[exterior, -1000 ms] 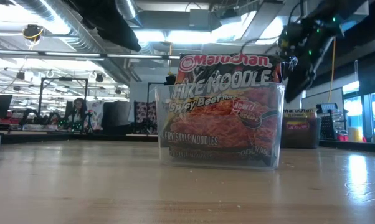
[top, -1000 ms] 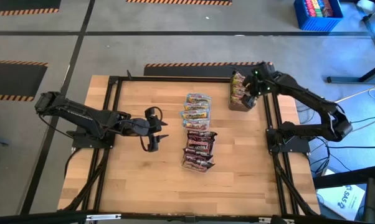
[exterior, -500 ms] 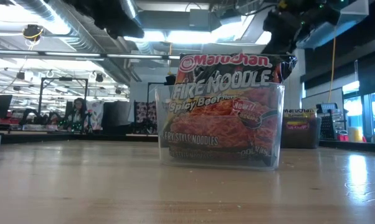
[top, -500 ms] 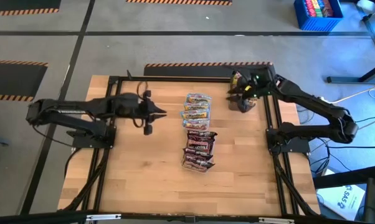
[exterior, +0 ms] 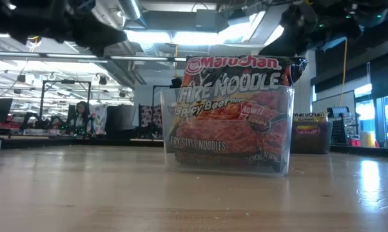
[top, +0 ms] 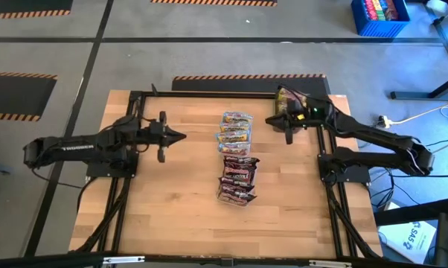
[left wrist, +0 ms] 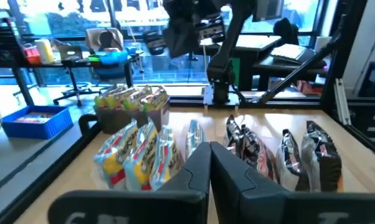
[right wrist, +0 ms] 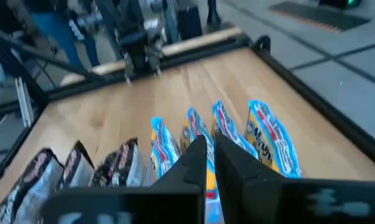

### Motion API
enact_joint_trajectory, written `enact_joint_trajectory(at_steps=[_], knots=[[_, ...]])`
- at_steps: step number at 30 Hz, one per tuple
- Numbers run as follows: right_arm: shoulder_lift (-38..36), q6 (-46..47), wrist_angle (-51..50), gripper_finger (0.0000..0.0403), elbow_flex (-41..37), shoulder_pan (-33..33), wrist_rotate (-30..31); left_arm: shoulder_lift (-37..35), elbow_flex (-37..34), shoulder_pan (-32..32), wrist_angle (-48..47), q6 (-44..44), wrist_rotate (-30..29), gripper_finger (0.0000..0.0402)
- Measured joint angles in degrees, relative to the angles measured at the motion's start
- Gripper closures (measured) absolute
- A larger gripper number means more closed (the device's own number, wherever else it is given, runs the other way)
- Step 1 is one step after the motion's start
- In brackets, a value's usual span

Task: Sort Maruchan noodles
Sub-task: Return to Home Position

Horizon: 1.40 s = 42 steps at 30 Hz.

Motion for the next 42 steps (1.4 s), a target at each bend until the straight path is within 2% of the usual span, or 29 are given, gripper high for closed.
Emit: enact_joint_trajectory(at_steps=[6, 9, 14, 17, 23, 28, 31, 38, 42], knots=[[-8.6, 2.2, 4.9, 0.0401, -6.2, 1.3, 3.3, -8.4, -5.5, 0.8, 0.5, -2.1, -0.5, 0.0397], [-13.7, 4.3, 8.0, 0.0399, -9.7, 2.3, 8.3, -12.0, -7.7, 0.8, 0.4, -3.2, -2.0, 0.0396], [-24.2, 4.9, 7.6, 0.0401, -15.3, 5.3, 17.0, -17.4, -11.6, 0.8, 0.3, -6.3, -4.6, 0.0397], [-31.0, 6.7, 6.6, 0.0401, -18.8, 6.8, 20.1, -20.3, -13.7, 0.8, 0.4, -7.7, -4.6, 0.0400], [-41.8, 9.7, 7.1, 0.0402, -27.3, 11.2, 25.7, -24.1, -17.2, 0.8, 0.3, -9.4, -8.5, 0.0396], [-46.2, 9.6, 6.7, 0.0402, -32.2, 14.8, 30.1, -24.8, -17.5, 0.8, -1.2, -9.7, -6.9, 0.0400], [-48.2, 9.6, 6.8, 0.0402, -34.5, 15.8, 30.6, -24.9, -17.5, 0.8, -1.7, -8.9, -5.5, 0.0398], [-52.2, 8.1, 2.8, 0.0402, -35.0, 16.0, 23.2, -28.2, -17.5, 0.8, -5.1, -6.5, -6.1, 0.0396], [-52.5, 8.1, 2.8, 0.0402, -34.9, 16.0, 22.7, -30.1, -17.5, 0.8, -8.7, -6.4, -6.3, 0.0396]])
